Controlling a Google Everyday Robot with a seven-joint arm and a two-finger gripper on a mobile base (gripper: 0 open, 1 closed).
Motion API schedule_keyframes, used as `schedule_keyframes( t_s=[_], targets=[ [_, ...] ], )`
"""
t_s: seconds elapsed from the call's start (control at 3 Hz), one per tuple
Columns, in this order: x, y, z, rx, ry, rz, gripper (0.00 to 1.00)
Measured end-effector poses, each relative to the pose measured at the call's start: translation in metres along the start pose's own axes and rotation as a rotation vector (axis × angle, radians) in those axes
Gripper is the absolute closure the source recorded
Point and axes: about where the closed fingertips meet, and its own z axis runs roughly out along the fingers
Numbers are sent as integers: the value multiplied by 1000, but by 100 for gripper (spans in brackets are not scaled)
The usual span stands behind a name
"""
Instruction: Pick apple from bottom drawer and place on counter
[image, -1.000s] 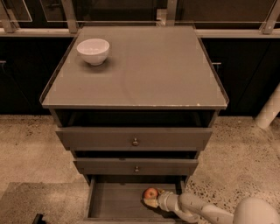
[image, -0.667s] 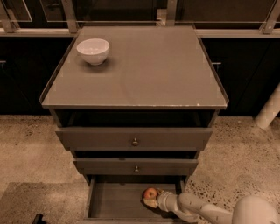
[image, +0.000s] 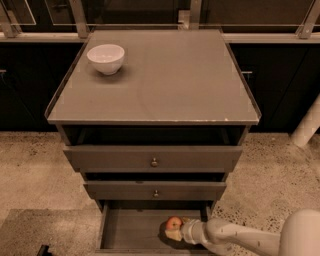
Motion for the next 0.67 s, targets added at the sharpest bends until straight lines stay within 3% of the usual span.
schedule_keyframes(
  t_s=[0.33, 0.67],
  targets=[
    [-2, 42, -33, -15, 29, -3, 100],
    [-13, 86, -61, -65, 50, -39, 100]
  ],
)
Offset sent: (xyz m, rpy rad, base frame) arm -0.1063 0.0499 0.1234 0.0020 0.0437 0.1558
